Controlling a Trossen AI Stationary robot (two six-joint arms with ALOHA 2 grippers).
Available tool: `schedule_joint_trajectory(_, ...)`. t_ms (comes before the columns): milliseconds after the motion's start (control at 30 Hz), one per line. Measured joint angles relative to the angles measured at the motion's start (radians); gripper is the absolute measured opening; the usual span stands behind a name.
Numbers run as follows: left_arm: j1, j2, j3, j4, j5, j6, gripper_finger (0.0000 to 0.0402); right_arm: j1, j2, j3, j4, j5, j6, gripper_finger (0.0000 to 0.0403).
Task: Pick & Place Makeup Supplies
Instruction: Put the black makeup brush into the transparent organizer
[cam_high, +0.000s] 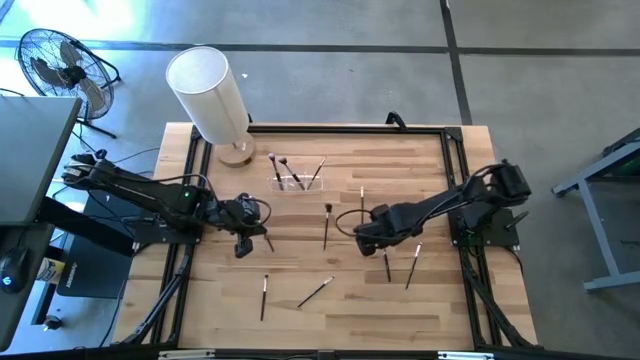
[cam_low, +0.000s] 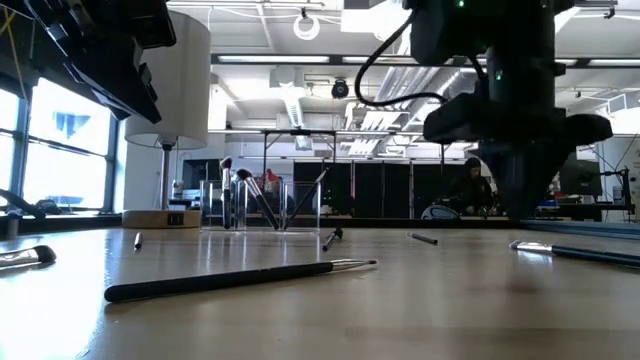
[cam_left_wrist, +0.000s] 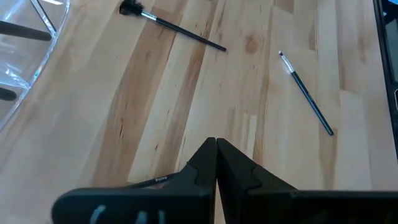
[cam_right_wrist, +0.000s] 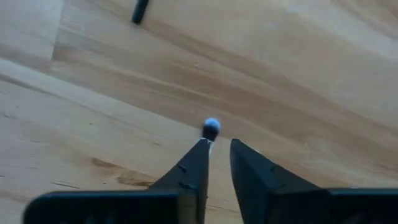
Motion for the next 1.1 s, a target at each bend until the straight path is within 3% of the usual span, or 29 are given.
schedule_joint_trajectory(167,0.000,0.000,0.000,0.000,0.000,0.013,0.0000,-0.001,0.042,0.000,0.027,-0.004,-0.008,0.0094)
schedule_joint_trajectory(367,0.000,0.000,0.000,-0.007,0.000,0.017,0.0000,-0.011,0.091,0.000,0.058,0.001,-0.009,0.0099)
schedule_joint_trajectory(500,0.000,0.000,0.000,-0.012,0.000,0.016,0.0000,-0.020,0.114,0.005,0.067,0.002,-0.009,0.0080)
schedule_joint_trajectory(667,0.000,0.000,0.000,-0.013,0.002,0.016,0.0000,-0.019,0.118,0.004,0.100,0.007,-0.038,0.0012)
schedule_joint_trajectory(867,0.000,0.000,0.000,-0.015,0.029,0.017,0.0000,0.013,0.095,-0.002,0.112,0.036,-0.031,0.0004)
schedule_joint_trajectory(1100,0.000,0.000,0.000,-0.014,0.032,0.016,0.0000,0.068,-0.038,-0.001,0.103,0.128,-0.017,0.0002)
